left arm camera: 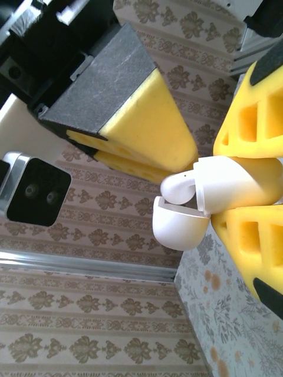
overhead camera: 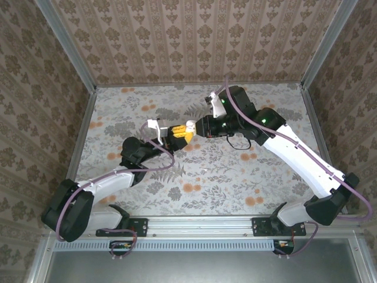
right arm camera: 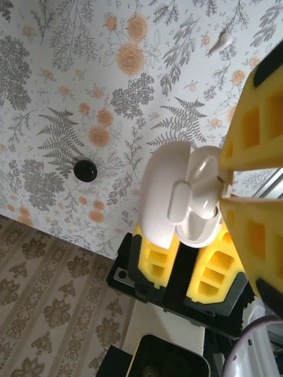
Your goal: Insert wireless bluetooth earbuds into charging case
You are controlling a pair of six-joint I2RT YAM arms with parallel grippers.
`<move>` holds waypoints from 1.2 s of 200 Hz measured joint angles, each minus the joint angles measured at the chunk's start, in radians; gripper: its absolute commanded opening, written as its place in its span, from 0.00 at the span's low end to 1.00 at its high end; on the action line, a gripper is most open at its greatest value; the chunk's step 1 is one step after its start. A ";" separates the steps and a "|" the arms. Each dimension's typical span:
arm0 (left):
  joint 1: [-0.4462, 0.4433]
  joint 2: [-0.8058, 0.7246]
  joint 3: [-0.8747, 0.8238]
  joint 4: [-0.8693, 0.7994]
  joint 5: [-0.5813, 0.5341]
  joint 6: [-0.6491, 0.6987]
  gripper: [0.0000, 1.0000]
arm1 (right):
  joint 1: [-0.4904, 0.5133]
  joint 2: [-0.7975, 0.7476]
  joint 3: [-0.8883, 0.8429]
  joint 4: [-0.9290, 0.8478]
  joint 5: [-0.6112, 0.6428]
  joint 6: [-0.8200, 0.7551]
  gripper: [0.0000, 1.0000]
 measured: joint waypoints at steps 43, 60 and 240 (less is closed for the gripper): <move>0.011 0.000 0.000 0.000 0.053 -0.024 0.00 | -0.032 0.000 0.000 -0.008 -0.064 -0.026 0.35; 0.011 -0.002 0.000 0.000 0.069 -0.030 0.00 | -0.038 0.000 0.000 -0.007 -0.088 -0.030 0.34; 0.042 0.013 0.022 0.036 0.169 -0.126 0.00 | -0.049 0.000 -0.009 0.021 -0.249 -0.067 0.30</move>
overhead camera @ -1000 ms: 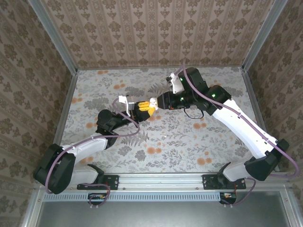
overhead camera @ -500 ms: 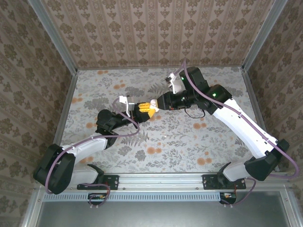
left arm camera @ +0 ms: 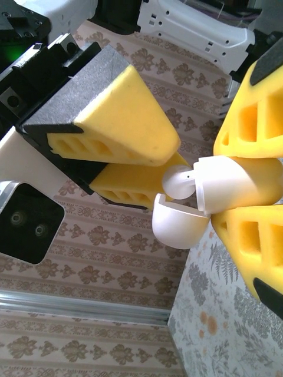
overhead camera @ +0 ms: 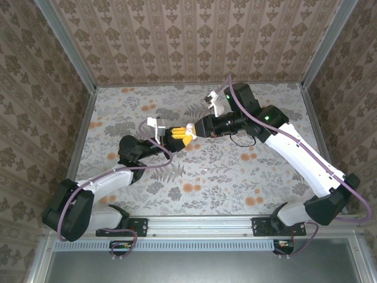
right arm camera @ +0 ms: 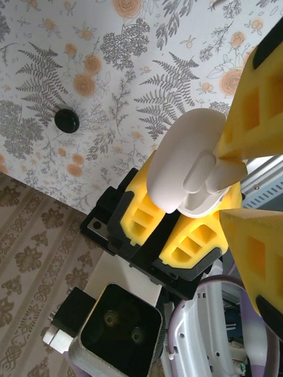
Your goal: Insert wireless bluetooth earbuds into charging case
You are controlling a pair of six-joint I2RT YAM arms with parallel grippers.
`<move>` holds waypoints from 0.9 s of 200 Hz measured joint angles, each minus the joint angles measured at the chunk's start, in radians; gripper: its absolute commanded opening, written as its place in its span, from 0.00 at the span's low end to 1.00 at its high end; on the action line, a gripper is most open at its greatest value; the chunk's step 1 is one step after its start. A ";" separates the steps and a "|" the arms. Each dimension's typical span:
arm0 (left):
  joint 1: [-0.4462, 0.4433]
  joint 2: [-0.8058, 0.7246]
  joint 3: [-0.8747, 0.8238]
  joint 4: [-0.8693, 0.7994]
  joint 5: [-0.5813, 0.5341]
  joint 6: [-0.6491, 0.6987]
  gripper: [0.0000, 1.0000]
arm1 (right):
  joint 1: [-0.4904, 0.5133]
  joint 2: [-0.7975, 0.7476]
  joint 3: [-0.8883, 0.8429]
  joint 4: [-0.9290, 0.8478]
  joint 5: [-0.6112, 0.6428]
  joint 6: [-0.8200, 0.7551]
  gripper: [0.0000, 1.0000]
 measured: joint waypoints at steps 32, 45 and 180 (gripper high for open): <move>0.004 0.017 0.016 0.005 0.027 -0.030 0.00 | -0.007 0.000 -0.002 -0.001 -0.003 -0.021 0.22; 0.008 0.017 0.018 0.008 0.036 -0.038 0.00 | -0.009 0.000 -0.004 -0.001 -0.003 -0.026 0.18; 0.007 0.019 0.020 0.017 0.073 -0.068 0.00 | -0.007 -0.121 -0.135 0.115 0.037 -0.084 0.07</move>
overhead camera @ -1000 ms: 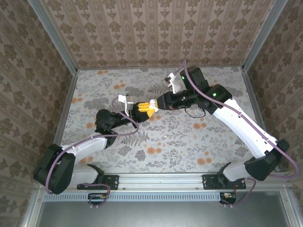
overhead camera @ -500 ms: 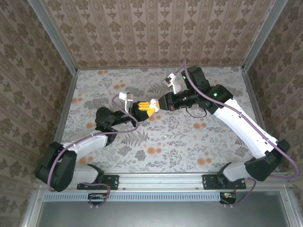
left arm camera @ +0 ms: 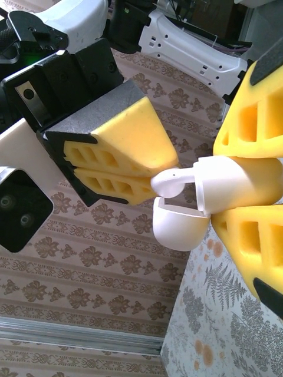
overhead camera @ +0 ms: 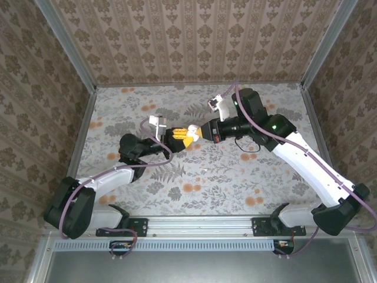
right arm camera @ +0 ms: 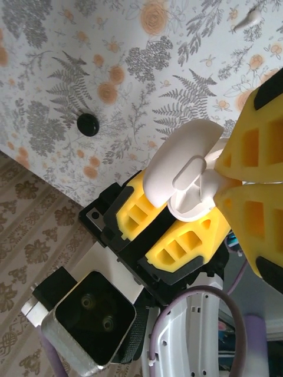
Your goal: Insert wireless bluetooth earbuds into charging case
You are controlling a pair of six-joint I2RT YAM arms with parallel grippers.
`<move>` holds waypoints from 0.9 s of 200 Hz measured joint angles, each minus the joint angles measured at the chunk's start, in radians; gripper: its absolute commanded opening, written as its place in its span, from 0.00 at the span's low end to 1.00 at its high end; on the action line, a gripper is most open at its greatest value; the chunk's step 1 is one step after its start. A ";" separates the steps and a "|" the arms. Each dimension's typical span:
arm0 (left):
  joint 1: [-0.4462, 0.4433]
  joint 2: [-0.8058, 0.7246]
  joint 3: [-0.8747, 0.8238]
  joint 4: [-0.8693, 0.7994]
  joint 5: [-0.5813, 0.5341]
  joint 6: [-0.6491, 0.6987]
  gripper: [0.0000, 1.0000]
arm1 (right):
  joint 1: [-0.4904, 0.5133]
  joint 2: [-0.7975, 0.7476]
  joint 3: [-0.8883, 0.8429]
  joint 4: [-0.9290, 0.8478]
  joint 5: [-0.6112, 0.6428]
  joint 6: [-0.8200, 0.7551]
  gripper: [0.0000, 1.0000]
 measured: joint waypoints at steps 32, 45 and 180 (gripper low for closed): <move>0.000 0.000 0.000 0.000 0.008 -0.003 0.00 | 0.000 -0.043 -0.011 0.019 0.025 -0.017 0.07; 0.001 0.000 0.000 0.000 0.008 -0.004 0.00 | 0.000 -0.058 -0.011 0.020 0.030 -0.024 0.07; 0.001 -0.014 0.000 0.008 0.006 -0.031 0.00 | -0.002 -0.083 -0.062 0.047 0.047 -0.034 0.06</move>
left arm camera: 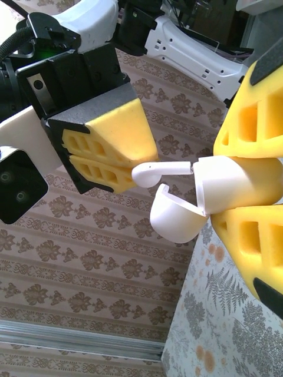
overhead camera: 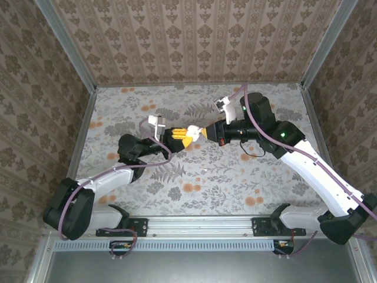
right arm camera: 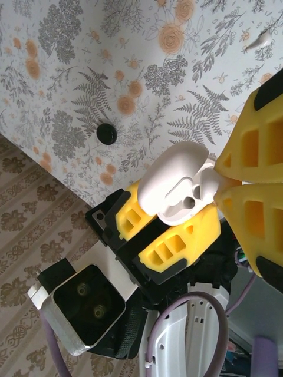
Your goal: Insert wireless bluetooth earbuds into charging case
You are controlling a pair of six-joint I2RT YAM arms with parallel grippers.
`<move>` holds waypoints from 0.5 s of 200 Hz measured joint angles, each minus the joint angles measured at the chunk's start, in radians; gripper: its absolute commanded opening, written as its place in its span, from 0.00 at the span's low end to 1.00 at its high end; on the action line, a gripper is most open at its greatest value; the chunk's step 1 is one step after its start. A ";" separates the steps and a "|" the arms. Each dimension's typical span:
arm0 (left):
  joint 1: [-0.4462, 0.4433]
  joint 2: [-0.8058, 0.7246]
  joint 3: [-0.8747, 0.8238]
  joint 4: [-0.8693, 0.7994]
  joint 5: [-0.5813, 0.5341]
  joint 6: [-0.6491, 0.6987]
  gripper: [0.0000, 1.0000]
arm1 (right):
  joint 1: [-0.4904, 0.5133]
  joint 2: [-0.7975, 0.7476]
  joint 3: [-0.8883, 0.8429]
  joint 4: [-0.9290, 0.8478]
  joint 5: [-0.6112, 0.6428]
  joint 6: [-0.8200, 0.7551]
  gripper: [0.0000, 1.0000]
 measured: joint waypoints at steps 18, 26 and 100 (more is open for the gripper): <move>0.000 -0.003 0.000 0.004 -0.002 -0.004 0.00 | 0.000 0.000 -0.001 0.011 0.006 0.000 0.06; 0.000 -0.005 0.000 0.005 -0.002 -0.005 0.00 | 0.000 0.000 -0.001 0.013 0.011 0.000 0.06; 0.000 -0.016 0.000 0.007 -0.002 -0.023 0.00 | 0.000 0.006 -0.007 0.019 0.006 -0.005 0.06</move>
